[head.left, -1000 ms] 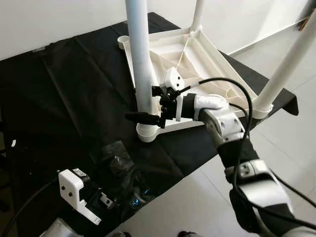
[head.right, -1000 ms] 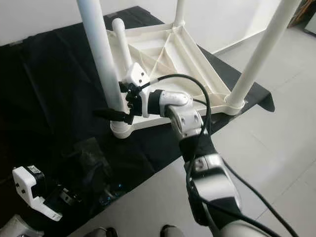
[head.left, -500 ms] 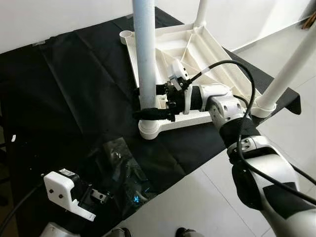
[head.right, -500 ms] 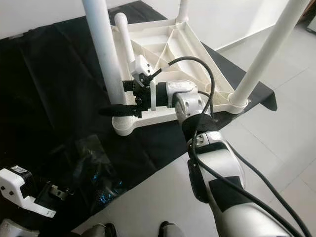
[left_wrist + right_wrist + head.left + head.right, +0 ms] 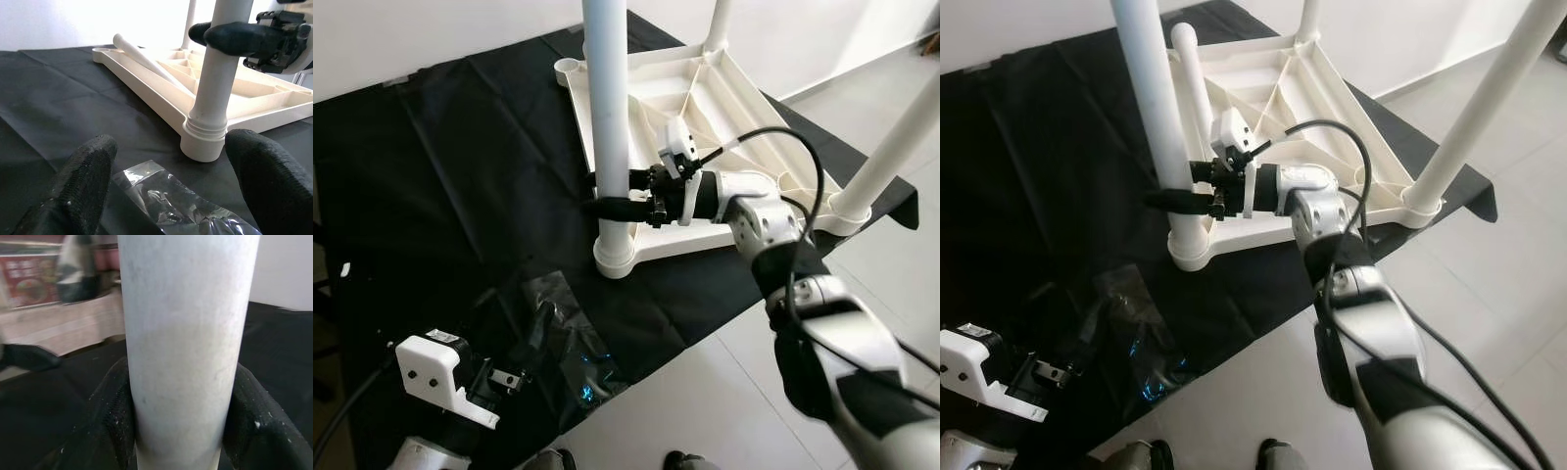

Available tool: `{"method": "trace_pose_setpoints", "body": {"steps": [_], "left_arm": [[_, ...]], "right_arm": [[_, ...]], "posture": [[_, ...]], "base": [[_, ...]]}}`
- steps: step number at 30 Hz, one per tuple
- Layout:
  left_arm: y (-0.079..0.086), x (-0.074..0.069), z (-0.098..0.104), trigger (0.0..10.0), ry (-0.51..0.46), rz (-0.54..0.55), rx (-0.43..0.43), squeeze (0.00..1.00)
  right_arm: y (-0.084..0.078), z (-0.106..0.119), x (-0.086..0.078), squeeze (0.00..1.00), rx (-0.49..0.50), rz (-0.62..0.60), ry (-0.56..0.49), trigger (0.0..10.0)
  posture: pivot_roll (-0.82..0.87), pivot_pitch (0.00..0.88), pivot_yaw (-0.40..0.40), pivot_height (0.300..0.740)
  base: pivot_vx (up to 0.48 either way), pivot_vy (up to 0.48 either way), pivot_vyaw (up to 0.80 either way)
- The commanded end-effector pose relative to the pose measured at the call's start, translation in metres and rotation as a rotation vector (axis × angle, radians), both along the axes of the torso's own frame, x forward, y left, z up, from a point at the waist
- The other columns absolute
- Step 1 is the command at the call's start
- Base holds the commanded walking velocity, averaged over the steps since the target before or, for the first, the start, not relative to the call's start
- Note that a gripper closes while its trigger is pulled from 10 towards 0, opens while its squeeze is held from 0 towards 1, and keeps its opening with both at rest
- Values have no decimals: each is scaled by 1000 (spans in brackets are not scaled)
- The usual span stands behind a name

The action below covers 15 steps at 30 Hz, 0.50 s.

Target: Building children table

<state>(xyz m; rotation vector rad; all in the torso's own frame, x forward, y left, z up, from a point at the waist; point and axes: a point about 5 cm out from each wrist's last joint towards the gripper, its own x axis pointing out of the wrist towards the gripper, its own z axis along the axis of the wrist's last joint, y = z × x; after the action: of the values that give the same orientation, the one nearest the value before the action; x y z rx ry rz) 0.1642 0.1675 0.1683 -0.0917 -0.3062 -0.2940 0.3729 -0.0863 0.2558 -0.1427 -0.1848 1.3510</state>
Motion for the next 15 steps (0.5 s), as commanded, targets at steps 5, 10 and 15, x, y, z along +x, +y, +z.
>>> {"method": "trace_pose_setpoints", "body": {"steps": [5,10,15], "left_arm": [[7,2,-5,10000,18,28,3,0],[7,5,-7,10000,21,22,11,0],[7,7,-8,10000,23,22,14,0]], "right_arm": [[-1,-69,-49,0,56,-973,108,0],[34,-84,-78,0,77,-818,179,0],[43,-83,-76,0,70,-749,175,7608]], "posture": [[43,248,7,740],[47,230,14,740],[42,220,10,740]], "base": [[0,0,0],[0,0,0],[0,0,0]]}}
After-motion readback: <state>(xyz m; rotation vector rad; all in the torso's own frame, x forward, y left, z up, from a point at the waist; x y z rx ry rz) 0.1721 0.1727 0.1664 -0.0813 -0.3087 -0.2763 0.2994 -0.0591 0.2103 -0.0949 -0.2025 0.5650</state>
